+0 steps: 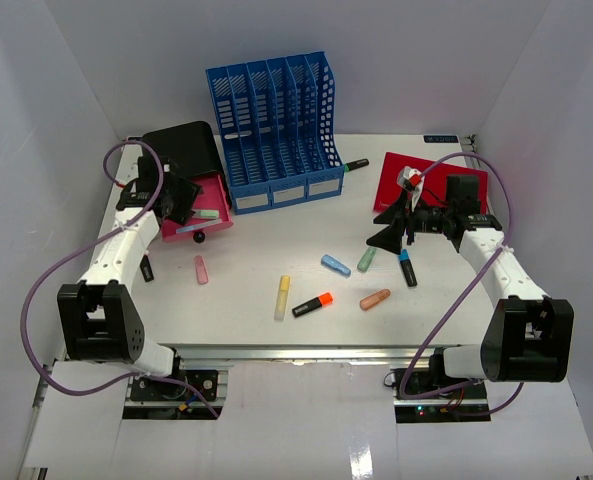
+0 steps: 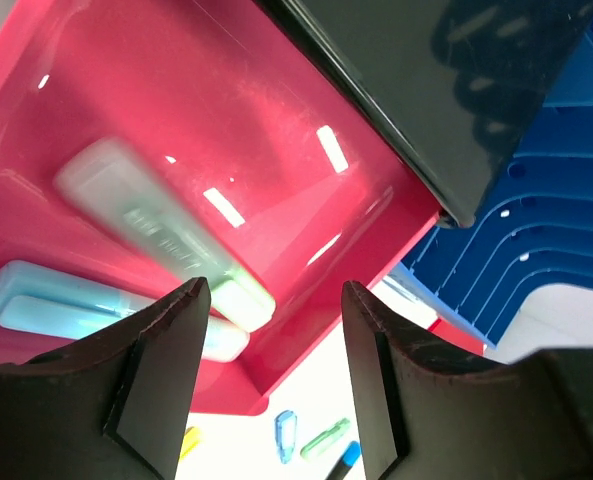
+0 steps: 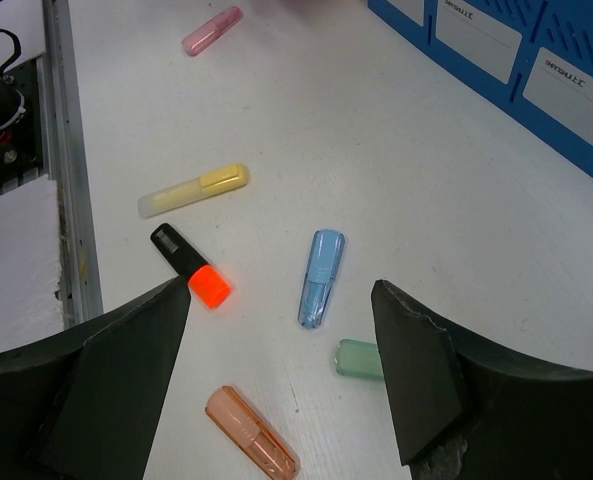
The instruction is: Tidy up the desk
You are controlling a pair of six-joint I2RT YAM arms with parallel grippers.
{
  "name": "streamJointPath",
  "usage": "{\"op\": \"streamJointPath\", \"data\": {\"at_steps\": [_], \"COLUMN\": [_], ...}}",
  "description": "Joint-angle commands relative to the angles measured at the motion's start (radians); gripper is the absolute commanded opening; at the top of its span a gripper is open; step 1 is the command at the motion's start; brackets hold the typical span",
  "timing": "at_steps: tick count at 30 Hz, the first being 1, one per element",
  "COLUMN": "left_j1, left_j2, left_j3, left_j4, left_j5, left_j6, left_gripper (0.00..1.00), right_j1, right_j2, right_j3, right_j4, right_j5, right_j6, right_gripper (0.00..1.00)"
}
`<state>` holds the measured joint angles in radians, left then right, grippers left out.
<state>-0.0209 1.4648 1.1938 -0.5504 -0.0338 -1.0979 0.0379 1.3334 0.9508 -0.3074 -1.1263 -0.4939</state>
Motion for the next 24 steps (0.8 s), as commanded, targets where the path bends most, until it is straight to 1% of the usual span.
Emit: {"op": "streamJointPath", "data": {"at_steps": [1, 3, 4, 6, 8, 9, 12, 14, 15, 19, 22, 24], "left_j1": [0.009, 0.009, 0.011, 0.018, 0.072, 0.102, 0.270, 0.390, 0.424, 0.531, 0.557, 0.558], "left_j2": [-0.071, -0.102, -0.129, -0.170, -0.222, -0.244, -0.288, -0.269, -0.248, -0.153, -0.083, -0.028], "left_j3": [0.036, 0.062, 0.074, 0.110, 0.132, 0.128, 0.096, 0.063, 0.046, -0.026, -0.041, -0.016], "left_j4": [-0.010, -0.025, -0.049, -0.111, -0.163, -0.174, -0.190, -0.194, -0.195, -0.147, -0.100, -0.084], "left_j5": [0.032, 0.029, 0.013, -0.066, -0.125, -0.131, -0.063, 0.027, 0.055, 0.172, 0.231, 0.256], "left_j6": [0.063, 0.107, 0.146, 0.186, 0.220, 0.227, 0.274, 0.286, 0.277, 0.202, 0.123, 0.084], "left_gripper": [0.65, 0.64, 0.61, 0.60, 0.59, 0.59, 0.59, 0.59, 0.59, 0.59, 0.59, 0.60], "right_j1": [-0.011, -0.012, -0.013, -0.016, -0.015, -0.015, -0.015, -0.016, -0.017, -0.025, -0.026, -0.026], "right_j2": [-0.013, -0.016, -0.016, -0.018, -0.020, -0.019, -0.017, -0.022, -0.027, -0.039, -0.038, -0.036], "right_j3": [0.009, 0.009, 0.010, 0.011, 0.012, 0.013, 0.021, 0.025, 0.024, 0.023, 0.022, 0.022], "right_j4": [-0.020, -0.023, -0.026, -0.031, -0.036, -0.037, -0.055, -0.065, -0.066, -0.065, -0.067, -0.066], "right_j5": [-0.025, -0.030, -0.031, -0.035, -0.038, -0.040, -0.048, -0.050, -0.050, -0.054, -0.061, -0.066], "right_j6": [-0.023, -0.026, -0.029, -0.036, -0.040, -0.042, -0.051, -0.060, -0.061, -0.063, -0.061, -0.062], "right_gripper": [0.80, 0.80, 0.80, 0.80, 0.80, 0.80, 0.80, 0.80, 0.80, 0.80, 0.80, 0.80]}}
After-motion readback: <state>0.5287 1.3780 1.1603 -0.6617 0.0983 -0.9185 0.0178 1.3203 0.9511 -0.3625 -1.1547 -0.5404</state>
